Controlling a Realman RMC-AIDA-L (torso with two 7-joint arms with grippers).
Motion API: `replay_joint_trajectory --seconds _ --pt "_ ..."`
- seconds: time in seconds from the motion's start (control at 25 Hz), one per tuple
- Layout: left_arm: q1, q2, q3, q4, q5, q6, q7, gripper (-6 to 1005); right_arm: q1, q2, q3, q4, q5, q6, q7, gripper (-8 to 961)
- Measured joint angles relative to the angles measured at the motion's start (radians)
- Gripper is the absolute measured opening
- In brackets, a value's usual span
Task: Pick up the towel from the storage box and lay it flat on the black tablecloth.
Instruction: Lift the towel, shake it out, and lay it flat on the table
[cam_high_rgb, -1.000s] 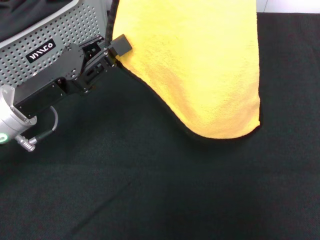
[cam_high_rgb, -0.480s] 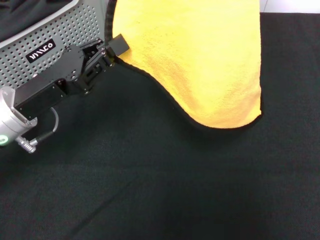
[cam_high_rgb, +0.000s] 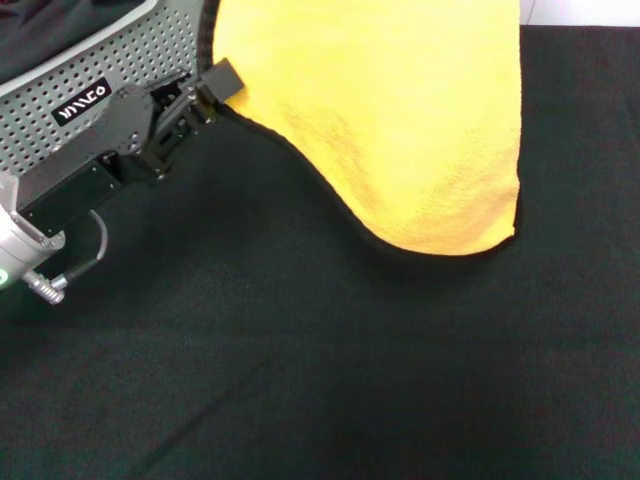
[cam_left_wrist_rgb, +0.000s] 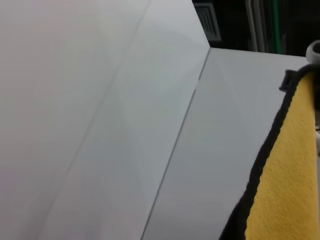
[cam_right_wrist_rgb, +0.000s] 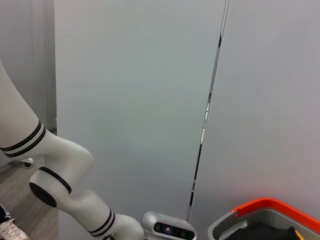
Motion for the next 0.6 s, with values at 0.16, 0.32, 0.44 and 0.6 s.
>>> replay_joint_trajectory --seconds 0.16,0.32,0.44,0.6 --pt "0.010 -0.001 -0.010 0.000 -0.001 0.000 0.000 139 -0.002 0.004 0.031 -0.006 -0.022 -0.001 0.004 40" --pt "0.011 -0.002 -0.012 0.000 -0.001 -0.001 0.000 141 -0.003 0.005 0.034 -0.009 -0.028 -0.001 0.004 41" --pt "0.011 -0.002 -0.023 0.000 -0.001 -0.001 0.000 116 -0.003 0.006 0.034 -0.009 -0.033 -0.001 0.004 41" --pt "0.016 -0.004 -0.036 0.000 -0.003 -0.002 0.000 82 -0.011 0.012 0.035 -0.009 -0.037 -0.001 0.000 42"
